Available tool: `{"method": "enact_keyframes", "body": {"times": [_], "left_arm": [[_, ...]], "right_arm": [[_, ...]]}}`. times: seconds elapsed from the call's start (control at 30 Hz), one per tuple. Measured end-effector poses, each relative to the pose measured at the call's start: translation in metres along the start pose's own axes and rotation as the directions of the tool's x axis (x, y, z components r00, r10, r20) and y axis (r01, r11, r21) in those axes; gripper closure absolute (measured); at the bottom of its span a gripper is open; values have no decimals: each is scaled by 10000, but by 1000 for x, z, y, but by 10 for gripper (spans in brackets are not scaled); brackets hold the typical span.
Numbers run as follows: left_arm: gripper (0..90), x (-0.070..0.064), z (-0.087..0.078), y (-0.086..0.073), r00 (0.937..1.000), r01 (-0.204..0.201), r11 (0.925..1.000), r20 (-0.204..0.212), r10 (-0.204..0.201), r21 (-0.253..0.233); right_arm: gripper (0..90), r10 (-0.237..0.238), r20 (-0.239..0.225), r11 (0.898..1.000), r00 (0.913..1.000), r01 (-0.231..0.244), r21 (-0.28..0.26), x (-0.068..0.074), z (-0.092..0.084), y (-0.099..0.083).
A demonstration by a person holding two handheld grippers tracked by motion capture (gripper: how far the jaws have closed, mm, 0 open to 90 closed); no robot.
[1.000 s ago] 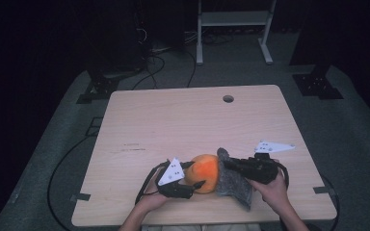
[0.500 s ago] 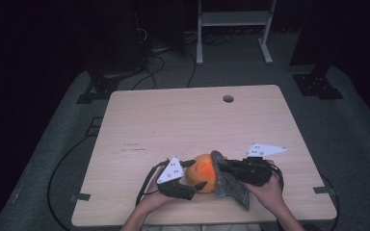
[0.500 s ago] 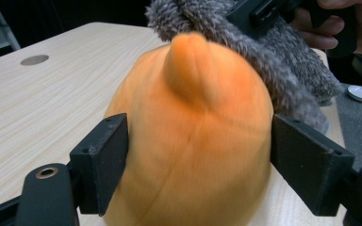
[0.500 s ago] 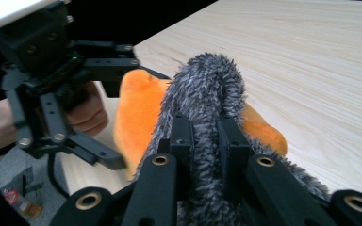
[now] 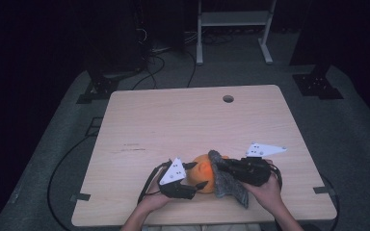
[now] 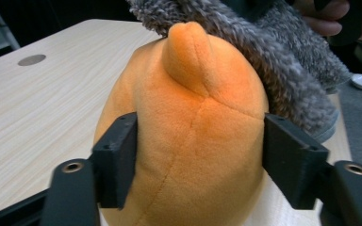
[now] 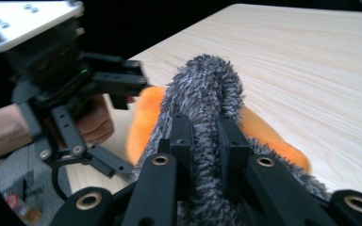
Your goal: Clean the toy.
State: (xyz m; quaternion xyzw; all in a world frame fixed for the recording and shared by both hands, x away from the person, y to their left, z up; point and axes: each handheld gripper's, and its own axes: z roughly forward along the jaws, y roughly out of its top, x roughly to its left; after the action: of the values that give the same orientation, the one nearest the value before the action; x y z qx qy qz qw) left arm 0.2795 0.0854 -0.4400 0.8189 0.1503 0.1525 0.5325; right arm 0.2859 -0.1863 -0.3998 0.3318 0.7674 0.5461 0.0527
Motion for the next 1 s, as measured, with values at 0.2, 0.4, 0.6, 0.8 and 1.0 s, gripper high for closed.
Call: {"method": "enact_keyframes", "body": {"times": [0.2, 0.4, 0.6, 0.8, 1.0], "left_arm": [[389, -6, 5, 2, 9992, -288, 9995, -262, 292, 129], [415, -6, 5, 3, 9997, -186, 9998, -176, 187, 84], [415, -10, 7, 4, 9991, -379, 9991, -168, 382, 170], [419, -16, 9, 7, 9977, -660, 9971, -128, 665, 392], [414, -18, 9, 7, 9964, -811, 9957, -191, 821, 452]], "right_arm": [[785, -593, -485, 9982, 9971, 588, -114, 22, 2, 6], [784, -533, 549, 9986, 9971, 531, 44, 5, -3, 3], [783, -294, -297, 9992, 9991, 285, -290, 10, -2, 5], [787, -276, -433, 9996, 9987, 271, -123, 15, -2, 7], [786, -498, -504, 9988, 9975, 498, -28, 15, 1, 8]]}}
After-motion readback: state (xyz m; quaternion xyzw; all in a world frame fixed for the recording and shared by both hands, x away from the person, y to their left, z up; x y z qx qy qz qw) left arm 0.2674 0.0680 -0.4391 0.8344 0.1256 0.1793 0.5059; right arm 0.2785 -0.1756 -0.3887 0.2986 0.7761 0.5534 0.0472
